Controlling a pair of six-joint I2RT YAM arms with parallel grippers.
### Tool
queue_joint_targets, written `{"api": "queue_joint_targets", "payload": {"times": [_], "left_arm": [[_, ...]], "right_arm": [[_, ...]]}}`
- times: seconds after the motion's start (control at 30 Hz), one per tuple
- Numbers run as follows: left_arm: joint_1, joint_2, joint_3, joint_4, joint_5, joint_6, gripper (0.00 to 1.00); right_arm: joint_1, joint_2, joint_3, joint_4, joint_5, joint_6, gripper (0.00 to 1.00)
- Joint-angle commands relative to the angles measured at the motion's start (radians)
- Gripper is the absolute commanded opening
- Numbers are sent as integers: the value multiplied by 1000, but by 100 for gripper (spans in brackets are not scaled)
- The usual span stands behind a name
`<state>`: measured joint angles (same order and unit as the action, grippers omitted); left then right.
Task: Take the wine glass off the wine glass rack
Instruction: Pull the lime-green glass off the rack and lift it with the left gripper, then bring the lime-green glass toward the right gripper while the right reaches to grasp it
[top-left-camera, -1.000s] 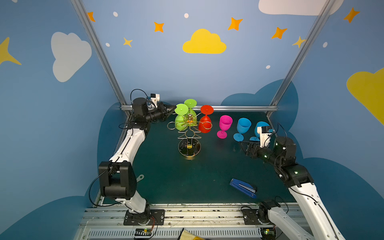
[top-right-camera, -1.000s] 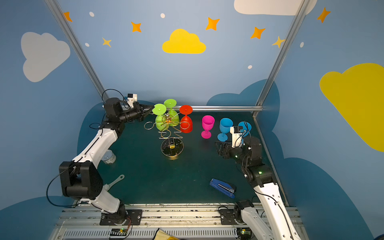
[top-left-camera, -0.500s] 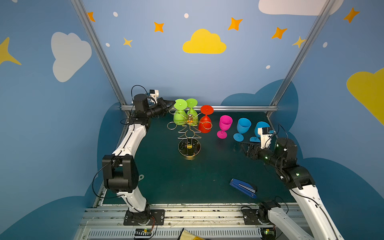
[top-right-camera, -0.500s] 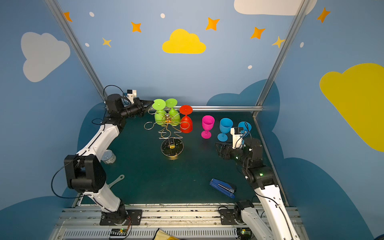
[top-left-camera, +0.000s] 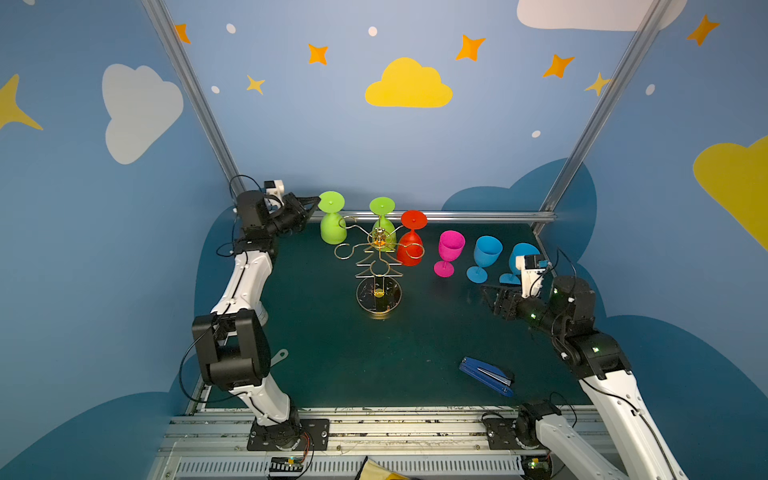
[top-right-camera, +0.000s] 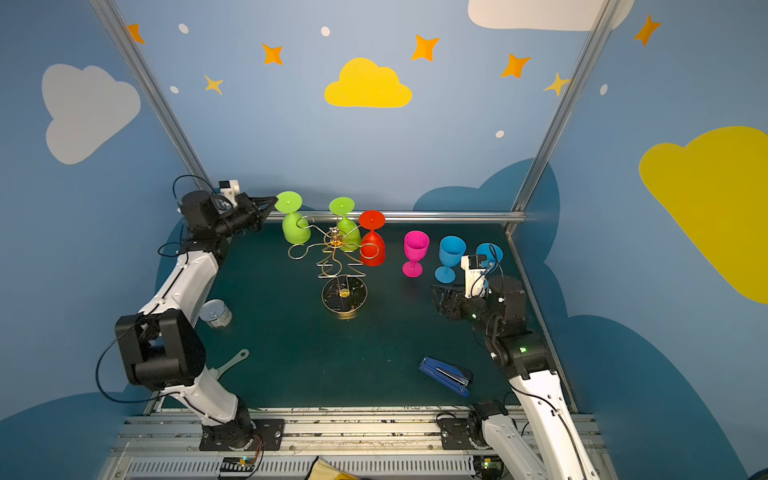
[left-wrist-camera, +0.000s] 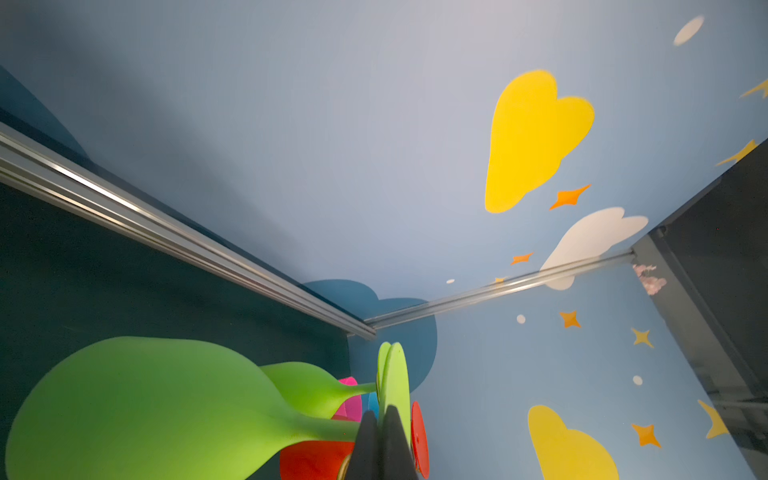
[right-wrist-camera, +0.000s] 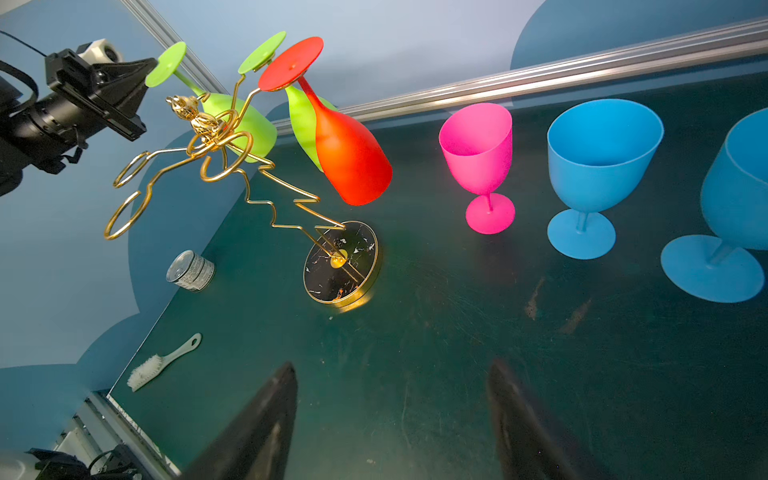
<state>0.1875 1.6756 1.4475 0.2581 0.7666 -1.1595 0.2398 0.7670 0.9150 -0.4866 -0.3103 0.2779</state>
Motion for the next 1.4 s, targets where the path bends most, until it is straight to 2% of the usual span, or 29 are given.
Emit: {"api": "queue_joint_targets", "payload": {"times": [0.0, 0.2, 0.37, 0.53, 0.7, 0.87, 1.13, 1.23, 1.37], "left_arm": [[38, -98, -19, 104, 41, -55, 3], [91, -202, -26, 128, 101, -101, 3], [95, -252, -27, 223, 160, -218, 3], [95, -285, -12, 341, 191, -358, 3], [81, -315, 8, 387, 202, -431, 3], [6, -347, 10, 360, 217, -425, 3], [-138, -364, 4, 311, 235, -405, 3], [-175, -369, 8, 310, 235, -412, 3], [-218, -373, 10, 298, 235, -404, 3]], "right_arm": [[5, 2, 43, 23, -25, -20, 72], [8, 33, 69, 71, -63, -20, 72], [30, 59, 103, 135, -103, -24, 71], [85, 82, 161, 207, -109, -64, 72], [171, 113, 207, 295, -103, -136, 72], [285, 148, 194, 444, -48, -229, 72], [450, 290, 269, 568, -33, -434, 75], [483, 349, 313, 585, -41, -492, 77], [495, 413, 351, 631, -31, -510, 80]]}}
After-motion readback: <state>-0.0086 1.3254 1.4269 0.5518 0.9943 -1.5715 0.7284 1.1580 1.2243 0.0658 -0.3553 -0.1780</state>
